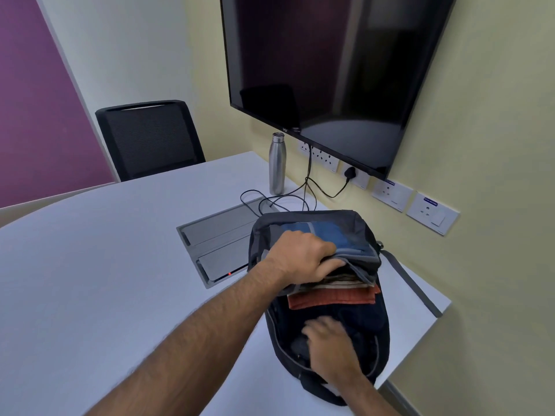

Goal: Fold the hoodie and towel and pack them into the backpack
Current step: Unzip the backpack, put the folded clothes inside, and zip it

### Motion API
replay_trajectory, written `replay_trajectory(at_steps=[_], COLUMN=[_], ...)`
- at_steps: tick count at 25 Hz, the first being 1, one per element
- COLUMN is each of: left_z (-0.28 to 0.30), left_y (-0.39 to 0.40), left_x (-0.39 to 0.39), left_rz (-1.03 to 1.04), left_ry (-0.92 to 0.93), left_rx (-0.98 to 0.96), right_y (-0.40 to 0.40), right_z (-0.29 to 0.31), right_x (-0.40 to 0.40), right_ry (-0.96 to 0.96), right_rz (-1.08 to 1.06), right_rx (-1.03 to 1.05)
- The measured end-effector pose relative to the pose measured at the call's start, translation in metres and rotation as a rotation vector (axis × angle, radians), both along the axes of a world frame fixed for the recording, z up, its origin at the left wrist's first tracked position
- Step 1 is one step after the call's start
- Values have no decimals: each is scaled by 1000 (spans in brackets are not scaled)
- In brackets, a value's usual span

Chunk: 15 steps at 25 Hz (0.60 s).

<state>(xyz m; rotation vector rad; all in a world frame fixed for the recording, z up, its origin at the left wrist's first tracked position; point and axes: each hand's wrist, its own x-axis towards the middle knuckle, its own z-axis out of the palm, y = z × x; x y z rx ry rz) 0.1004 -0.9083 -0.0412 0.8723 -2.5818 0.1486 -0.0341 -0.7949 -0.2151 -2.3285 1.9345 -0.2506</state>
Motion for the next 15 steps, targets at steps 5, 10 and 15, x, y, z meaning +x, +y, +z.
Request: replay_trajectory(at_steps=[5,10,15], left_z=[-18,-42,-75], left_y=[10,25,43], left_x=[-12,-28,-44], left_rz=[-96,-136,-72], left_ry=[-117,-279,-463], left_rx=[123,354,392], right_y=[24,12,17], right_z=[11,24,22], right_x=[-67,-99,-111], right_ry=[-162,-425,-643], right_rz=[-737,-1000,-1071], right_rx=[58,12,-149])
